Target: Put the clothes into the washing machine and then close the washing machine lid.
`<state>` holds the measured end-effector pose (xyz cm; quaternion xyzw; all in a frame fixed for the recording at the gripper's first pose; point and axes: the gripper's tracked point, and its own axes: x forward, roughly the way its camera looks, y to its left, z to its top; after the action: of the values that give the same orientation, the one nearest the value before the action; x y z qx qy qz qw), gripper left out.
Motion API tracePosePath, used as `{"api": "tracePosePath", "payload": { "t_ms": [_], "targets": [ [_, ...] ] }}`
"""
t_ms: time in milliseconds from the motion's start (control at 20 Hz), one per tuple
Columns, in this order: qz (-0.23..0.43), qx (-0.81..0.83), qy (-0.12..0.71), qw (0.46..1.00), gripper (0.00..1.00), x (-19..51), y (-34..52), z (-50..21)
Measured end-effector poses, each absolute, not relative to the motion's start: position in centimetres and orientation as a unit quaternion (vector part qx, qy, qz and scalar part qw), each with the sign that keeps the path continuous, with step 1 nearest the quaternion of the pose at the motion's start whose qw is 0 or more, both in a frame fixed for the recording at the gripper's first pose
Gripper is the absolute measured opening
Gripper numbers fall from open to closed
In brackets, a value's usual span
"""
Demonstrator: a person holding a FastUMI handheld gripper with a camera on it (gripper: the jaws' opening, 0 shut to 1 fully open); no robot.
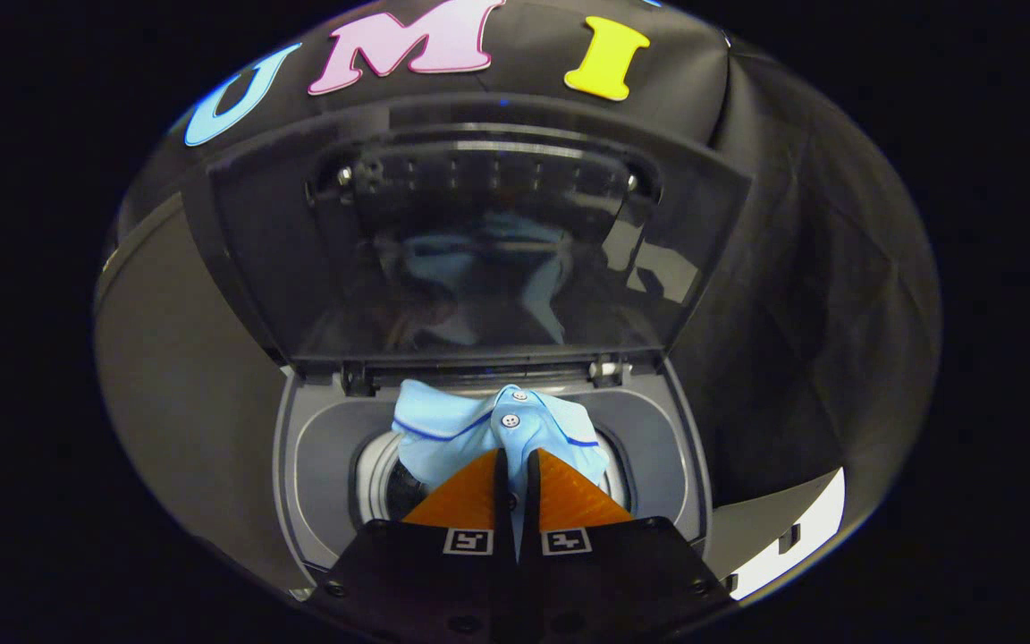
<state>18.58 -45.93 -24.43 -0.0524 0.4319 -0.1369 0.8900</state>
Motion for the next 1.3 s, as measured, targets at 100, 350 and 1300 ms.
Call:
{"api": "tracePosePath", "payload": {
  "t_ms": [100, 350, 1300],
  "targets": [
    [-0.128, -0.044, 0.457, 0.879, 0.05, 18.1, -45.7, -27.5],
    [-0.116, -0.033, 0.503, 0.856, 0.05, 17.1, -45.5, -33.1],
    [-0.110, -0.054, 0.554, 0.824, 1.00, 16.1, -46.1, -37.9]
  ]
}}
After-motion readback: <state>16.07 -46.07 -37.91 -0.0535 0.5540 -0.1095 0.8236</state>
